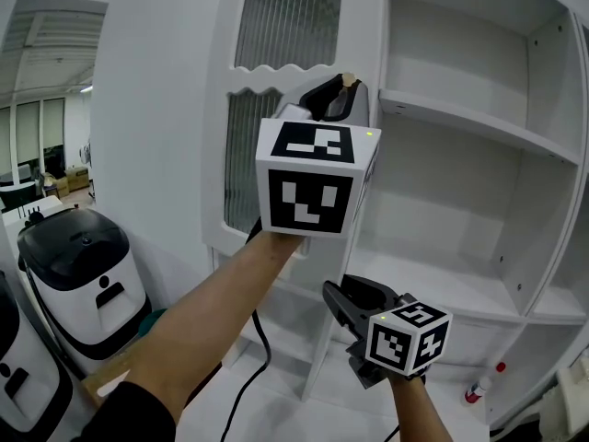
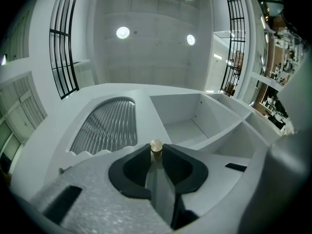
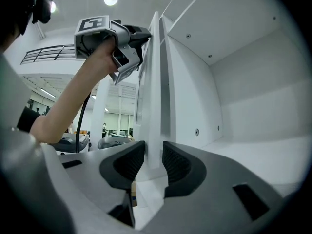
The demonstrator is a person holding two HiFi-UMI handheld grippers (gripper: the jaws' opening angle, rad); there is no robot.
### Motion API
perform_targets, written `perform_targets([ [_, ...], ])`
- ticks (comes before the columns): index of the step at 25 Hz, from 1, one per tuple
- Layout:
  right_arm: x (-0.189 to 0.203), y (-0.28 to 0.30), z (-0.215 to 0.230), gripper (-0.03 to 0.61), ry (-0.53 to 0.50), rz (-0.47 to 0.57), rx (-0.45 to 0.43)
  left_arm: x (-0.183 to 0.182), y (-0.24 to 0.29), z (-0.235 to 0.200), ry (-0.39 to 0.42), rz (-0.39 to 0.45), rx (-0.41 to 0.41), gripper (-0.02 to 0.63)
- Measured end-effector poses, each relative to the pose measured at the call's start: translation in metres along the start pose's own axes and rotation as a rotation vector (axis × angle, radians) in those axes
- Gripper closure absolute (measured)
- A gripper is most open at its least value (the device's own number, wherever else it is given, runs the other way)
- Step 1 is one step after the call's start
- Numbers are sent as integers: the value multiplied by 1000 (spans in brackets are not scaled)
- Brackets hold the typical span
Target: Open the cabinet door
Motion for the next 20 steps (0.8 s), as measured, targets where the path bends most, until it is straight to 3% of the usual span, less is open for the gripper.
perform_targets([
  [11, 1, 0, 0, 486, 2, 12, -28, -2, 0, -1, -20, -31, -3, 535],
  [20, 1, 0, -1, 488, -1, 15, -38, 4, -16, 0, 14, -86, -43, 535],
])
Point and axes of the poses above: the fingertips, and each gripper's own axes: y forward along the fingers, z to its right, x out of its underside, the point moved 8 cm from there along -y, backward along the fingers, and after that the axes turned 2 degrees about x, right-handed, at the moved point
